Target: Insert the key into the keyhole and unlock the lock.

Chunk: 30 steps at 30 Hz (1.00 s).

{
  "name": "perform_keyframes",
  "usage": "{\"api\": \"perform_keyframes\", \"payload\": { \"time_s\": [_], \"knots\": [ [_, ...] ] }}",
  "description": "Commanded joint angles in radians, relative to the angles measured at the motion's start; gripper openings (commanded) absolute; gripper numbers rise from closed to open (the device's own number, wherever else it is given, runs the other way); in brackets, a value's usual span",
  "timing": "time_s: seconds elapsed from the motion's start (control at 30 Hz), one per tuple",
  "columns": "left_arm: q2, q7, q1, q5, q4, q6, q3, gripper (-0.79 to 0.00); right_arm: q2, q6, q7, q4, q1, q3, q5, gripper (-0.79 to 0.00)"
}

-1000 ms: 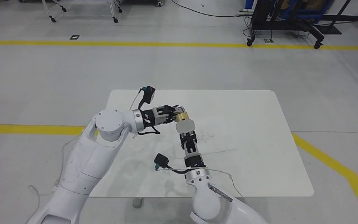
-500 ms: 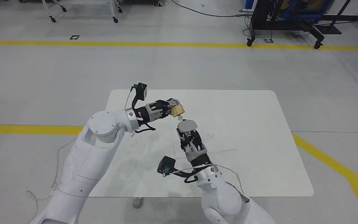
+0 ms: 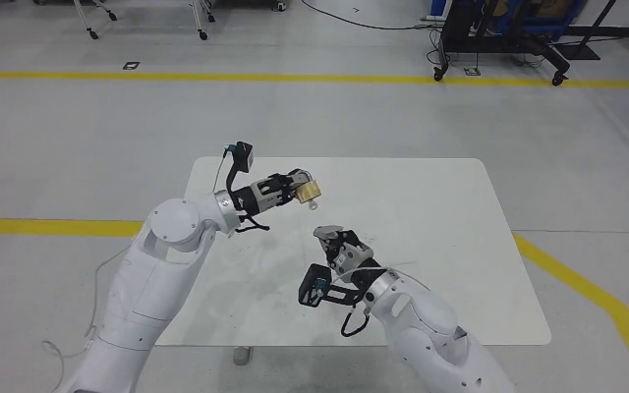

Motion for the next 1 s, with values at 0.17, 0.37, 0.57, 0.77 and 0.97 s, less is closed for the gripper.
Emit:
{"api": "perform_keyframes", "payload": {
  "time_s": [0.17,0.37,0.57,0.77,0.97],
  "knots": [
    [0.010,-0.028,0.019,0.085,-0.034,-0.067,-0.009,-0.785,0.003,-0.081,-0.058,0.002,0.011,0.021,0.083,-0.785],
    [0.013,-0.043,0.032,0.136,-0.061,-0.101,0.000,-0.785,0.005,-0.090,-0.076,0.004,0.007,0.029,0.112,-0.785],
    [0.018,-0.060,0.036,0.179,-0.074,-0.140,0.000,-0.785,0.006,-0.091,-0.072,0.004,0.002,0.029,0.120,-0.785],
    [0.021,-0.048,0.043,0.217,-0.096,-0.171,-0.002,-0.785,0.007,-0.094,-0.086,0.004,-0.002,0.028,0.139,-0.785],
    [0.020,-0.029,0.043,0.213,-0.094,-0.150,0.001,-0.785,0.012,-0.113,-0.106,-0.002,-0.007,0.028,0.119,-0.785]
  ]
}}
